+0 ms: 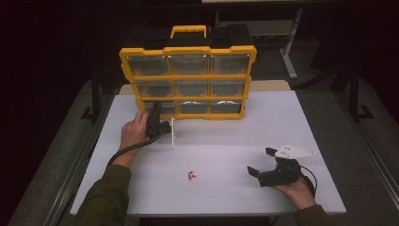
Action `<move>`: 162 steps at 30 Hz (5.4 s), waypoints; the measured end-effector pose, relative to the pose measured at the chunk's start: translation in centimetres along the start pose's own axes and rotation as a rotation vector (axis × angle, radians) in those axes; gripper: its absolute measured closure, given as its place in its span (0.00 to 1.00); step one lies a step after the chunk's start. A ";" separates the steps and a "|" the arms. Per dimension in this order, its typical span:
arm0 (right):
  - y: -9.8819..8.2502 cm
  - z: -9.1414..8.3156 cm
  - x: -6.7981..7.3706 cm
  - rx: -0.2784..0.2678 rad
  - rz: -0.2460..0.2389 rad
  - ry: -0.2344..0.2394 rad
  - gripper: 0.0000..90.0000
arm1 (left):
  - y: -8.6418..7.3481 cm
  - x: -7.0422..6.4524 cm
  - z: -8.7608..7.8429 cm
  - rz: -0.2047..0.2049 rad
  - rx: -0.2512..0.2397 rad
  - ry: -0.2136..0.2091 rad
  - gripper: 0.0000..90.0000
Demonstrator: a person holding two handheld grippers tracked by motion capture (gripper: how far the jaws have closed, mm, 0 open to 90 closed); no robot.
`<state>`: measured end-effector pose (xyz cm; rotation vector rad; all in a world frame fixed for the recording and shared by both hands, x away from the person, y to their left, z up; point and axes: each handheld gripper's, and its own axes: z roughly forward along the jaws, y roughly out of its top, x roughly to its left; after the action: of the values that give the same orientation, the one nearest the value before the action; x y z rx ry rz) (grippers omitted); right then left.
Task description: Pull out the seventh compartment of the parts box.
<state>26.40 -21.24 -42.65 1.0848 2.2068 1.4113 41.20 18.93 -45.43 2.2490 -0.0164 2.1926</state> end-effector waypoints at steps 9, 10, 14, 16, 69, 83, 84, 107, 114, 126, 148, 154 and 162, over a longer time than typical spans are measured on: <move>0.0 0.0 0.0 0.000 0.000 -0.001 0.00 | 0.0 0.1 -0.6 0.002 0.003 -0.010 0.89; 0.0 0.0 0.0 0.002 -0.003 -0.001 0.00 | 0.0 0.1 -0.7 0.003 0.004 -0.009 0.89; 0.0 0.1 0.0 0.003 -0.004 -0.001 0.00 | 0.0 0.1 -0.9 0.003 0.002 -0.013 0.89; 0.0 0.1 0.0 0.003 -0.003 -0.001 0.00 | 0.0 0.1 -1.0 0.003 0.003 -0.013 0.89; -0.1 0.1 0.1 0.004 -0.001 -0.008 0.00 | -0.2 -0.3 -5.5 0.007 0.010 0.007 0.89; -0.1 0.0 0.1 0.006 -0.009 -0.009 0.00 | -0.2 -0.3 -7.0 -0.003 0.000 -0.001 0.89; -0.2 0.0 0.1 0.005 -0.008 -0.009 0.00 | -0.2 -0.3 -7.1 -0.006 0.001 -0.001 0.88; -0.2 0.0 0.1 0.008 -0.011 -0.007 0.00 | -0.4 -0.3 -8.1 -0.045 -0.010 -0.018 0.85; -0.2 0.1 0.1 0.008 -0.012 -0.006 0.00 | -0.4 -0.2 -8.1 -0.059 0.000 0.006 0.64; -0.2 0.2 0.1 0.009 -0.001 -0.008 0.00 | -0.6 0.1 -9.5 -0.122 -0.006 -0.008 0.44; -0.3 0.1 0.0 0.006 -0.006 -0.008 0.00 | 0.0 0.3 -12.1 -0.093 -0.004 -0.020 0.25; -0.2 0.2 0.1 0.009 -0.014 -0.009 0.00 | -0.1 0.2 -13.1 -0.110 0.006 -0.035 0.15; -0.3 0.3 0.1 0.009 -0.028 -0.006 0.00 | -0.6 -0.1 -13.9 -0.130 0.026 -0.061 0.10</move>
<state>26.36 -21.04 -42.97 1.0551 2.2170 1.3858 27.28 19.60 -45.16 2.2601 0.1553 2.0711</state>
